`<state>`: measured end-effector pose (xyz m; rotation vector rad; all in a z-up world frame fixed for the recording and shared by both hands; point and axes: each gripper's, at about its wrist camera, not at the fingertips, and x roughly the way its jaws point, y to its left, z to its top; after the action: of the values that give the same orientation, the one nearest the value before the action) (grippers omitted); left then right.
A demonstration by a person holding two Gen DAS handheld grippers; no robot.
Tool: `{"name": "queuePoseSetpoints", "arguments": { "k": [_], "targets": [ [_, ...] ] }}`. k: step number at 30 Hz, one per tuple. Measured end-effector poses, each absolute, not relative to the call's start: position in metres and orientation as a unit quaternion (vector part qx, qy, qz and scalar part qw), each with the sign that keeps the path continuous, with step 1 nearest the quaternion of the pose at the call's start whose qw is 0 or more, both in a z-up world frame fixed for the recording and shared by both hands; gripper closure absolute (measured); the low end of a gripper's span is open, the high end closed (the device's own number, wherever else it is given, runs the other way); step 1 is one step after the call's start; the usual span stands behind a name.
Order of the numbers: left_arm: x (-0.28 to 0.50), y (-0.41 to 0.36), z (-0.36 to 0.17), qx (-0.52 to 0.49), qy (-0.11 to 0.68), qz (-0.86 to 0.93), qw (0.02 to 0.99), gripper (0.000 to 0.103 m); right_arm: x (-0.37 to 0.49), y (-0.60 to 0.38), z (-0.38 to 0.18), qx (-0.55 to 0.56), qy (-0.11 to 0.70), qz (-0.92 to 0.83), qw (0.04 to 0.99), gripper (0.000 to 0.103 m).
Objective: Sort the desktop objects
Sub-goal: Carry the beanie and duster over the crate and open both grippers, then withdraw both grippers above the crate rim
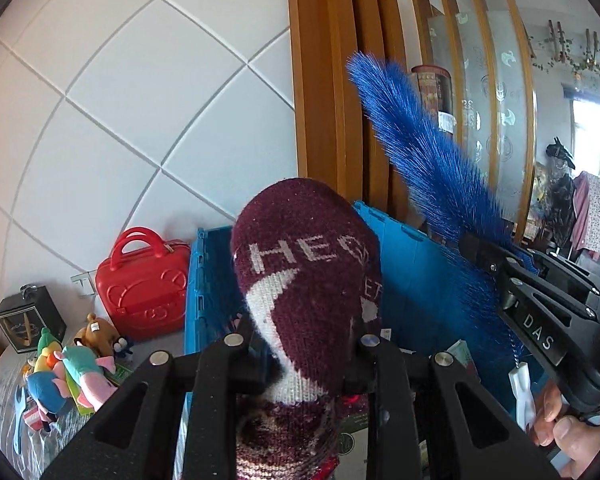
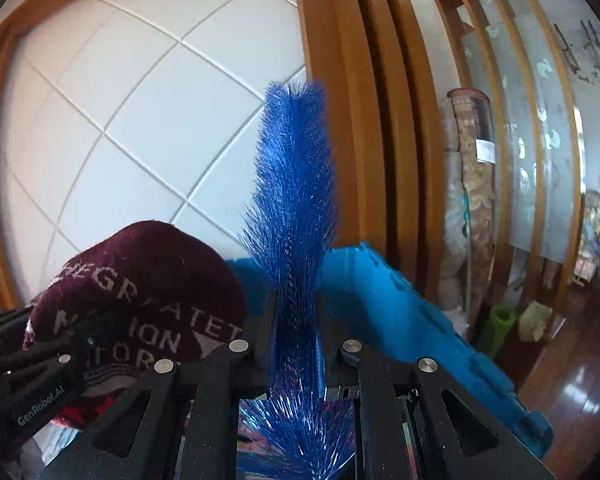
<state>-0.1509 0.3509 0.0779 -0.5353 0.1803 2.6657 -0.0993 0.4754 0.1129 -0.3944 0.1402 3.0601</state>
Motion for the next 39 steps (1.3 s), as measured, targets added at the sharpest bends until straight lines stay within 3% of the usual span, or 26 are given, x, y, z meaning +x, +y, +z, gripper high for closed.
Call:
{"name": "queuePoseSetpoints", "arguments": {
  "k": [5, 8, 11, 12, 13, 15, 18, 21, 23, 30, 32, 35, 39],
  "targets": [
    [-0.166, 0.361, 0.068, -0.214, 0.061, 0.956, 0.191, 0.081, -0.115, 0.48, 0.098, -0.153, 0.037, 0.987, 0.03, 0.088],
    [-0.172, 0.363, 0.064, -0.224, 0.055, 0.955, 0.184, 0.075, -0.119, 0.48, 0.094, -0.161, 0.027, 0.986, 0.037, 0.086],
    [-0.173, 0.364, 0.063, -0.224, 0.048, 0.957, 0.179, 0.059, -0.119, 0.48, 0.092, -0.162, 0.023, 0.985, 0.047, 0.072],
    [-0.172, 0.362, 0.064, -0.219, 0.046, 0.959, 0.177, 0.048, -0.12, 0.484, 0.091, -0.159, 0.024, 0.986, 0.047, 0.062],
    [-0.17, 0.361, 0.066, -0.213, 0.044, 0.96, 0.175, 0.038, -0.118, 0.485, 0.092, -0.154, 0.026, 0.987, 0.046, 0.043],
    [-0.166, 0.361, 0.071, -0.2, 0.041, 0.963, 0.173, 0.03, -0.116, 0.488, 0.094, -0.144, 0.029, 0.988, 0.047, 0.018],
    [-0.16, 0.358, 0.076, -0.191, 0.039, 0.965, 0.174, 0.02, -0.107, 0.491, 0.103, -0.127, 0.035, 0.99, 0.051, 0.013],
    [-0.153, 0.351, 0.079, -0.189, 0.036, 0.965, 0.176, 0.017, -0.091, 0.493, 0.114, -0.09, 0.035, 0.993, 0.062, 0.0],
    [-0.148, 0.346, 0.08, -0.187, 0.035, 0.966, 0.175, 0.012, -0.079, 0.492, 0.12, -0.079, 0.04, 0.995, 0.056, 0.0],
    [-0.125, 0.331, 0.082, -0.186, 0.04, 0.963, 0.191, 0.012, -0.033, 0.477, 0.143, -0.065, 0.041, 0.995, 0.06, 0.0],
    [-0.117, 0.327, 0.08, -0.191, 0.041, 0.96, 0.201, 0.011, -0.02, 0.468, 0.143, -0.07, 0.031, 0.994, 0.075, 0.0],
    [-0.107, 0.32, 0.079, -0.198, 0.031, 0.957, 0.21, 0.002, -0.006, 0.458, 0.138, -0.09, 0.019, 0.991, 0.096, 0.0],
    [-0.088, 0.317, 0.077, -0.196, 0.039, 0.957, 0.211, 0.001, 0.015, 0.445, 0.128, -0.115, 0.002, 0.985, 0.126, 0.0]
  ]
}}
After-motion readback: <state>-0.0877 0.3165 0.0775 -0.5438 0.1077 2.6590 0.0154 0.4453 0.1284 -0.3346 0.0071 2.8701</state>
